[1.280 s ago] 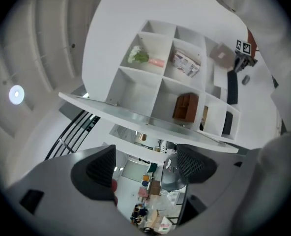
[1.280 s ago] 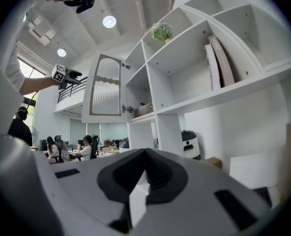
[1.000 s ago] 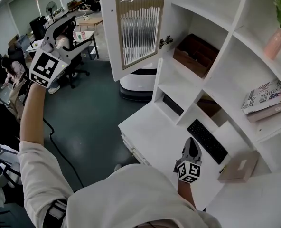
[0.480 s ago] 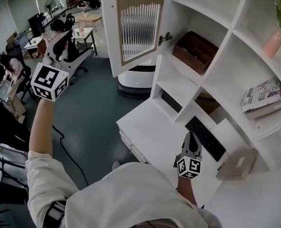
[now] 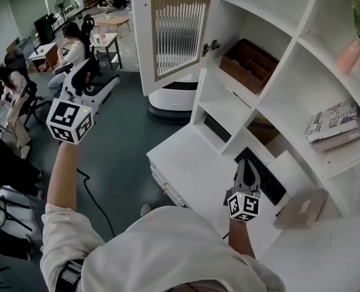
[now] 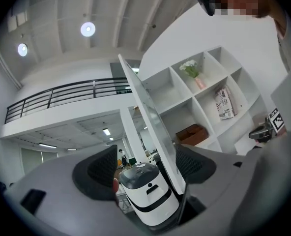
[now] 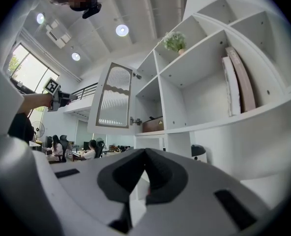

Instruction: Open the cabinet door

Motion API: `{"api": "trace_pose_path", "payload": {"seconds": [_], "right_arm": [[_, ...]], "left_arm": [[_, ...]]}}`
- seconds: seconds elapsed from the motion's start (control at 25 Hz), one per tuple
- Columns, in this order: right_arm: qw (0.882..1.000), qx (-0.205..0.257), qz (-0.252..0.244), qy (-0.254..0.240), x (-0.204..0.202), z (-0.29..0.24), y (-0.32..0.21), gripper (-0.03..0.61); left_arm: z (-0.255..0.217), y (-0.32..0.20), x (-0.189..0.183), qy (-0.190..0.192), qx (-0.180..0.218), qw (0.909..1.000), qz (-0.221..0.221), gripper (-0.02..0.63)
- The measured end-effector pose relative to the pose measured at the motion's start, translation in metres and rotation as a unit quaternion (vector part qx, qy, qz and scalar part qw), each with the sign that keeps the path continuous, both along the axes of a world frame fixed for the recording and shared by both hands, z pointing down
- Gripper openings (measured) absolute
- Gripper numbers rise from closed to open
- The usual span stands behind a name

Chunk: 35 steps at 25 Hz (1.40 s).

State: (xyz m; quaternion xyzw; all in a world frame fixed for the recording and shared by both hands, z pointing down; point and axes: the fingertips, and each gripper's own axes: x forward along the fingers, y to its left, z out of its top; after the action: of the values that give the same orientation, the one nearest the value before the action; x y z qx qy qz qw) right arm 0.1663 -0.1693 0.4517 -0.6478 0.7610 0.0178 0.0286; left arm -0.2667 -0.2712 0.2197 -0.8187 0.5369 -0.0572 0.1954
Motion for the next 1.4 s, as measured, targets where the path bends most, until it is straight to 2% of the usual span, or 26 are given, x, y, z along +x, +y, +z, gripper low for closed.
{"api": "trace_pose_path", "payload": {"seconds": [0.6,0.84,1.04,1.4], "right_arm": [[1.0,0.017,-0.016,0.021,-0.01,-0.018,-0.012,0.003],[0.999,0.019,-0.02,0.021,-0.014,-0.02,-0.016,0.003],[0.999,0.018,-0.027,0.022,-0.018,-0.021,-0.019,0.003],[0.999,0.018,-0.033,0.027,-0.025,-0.022,-0.027,0.003]], "left_arm": [[0.08,0.012,-0.003,0.07,-0.071,0.9948,-0.024,0.347],[0.094,0.018,0.005,0.086,-0.081,0.9925,-0.03,0.307],[0.12,0.023,0.016,0.097,-0.105,0.9894,-0.027,0.276],[0.156,0.03,0.035,0.109,-0.13,0.9851,-0.025,0.161]]}}
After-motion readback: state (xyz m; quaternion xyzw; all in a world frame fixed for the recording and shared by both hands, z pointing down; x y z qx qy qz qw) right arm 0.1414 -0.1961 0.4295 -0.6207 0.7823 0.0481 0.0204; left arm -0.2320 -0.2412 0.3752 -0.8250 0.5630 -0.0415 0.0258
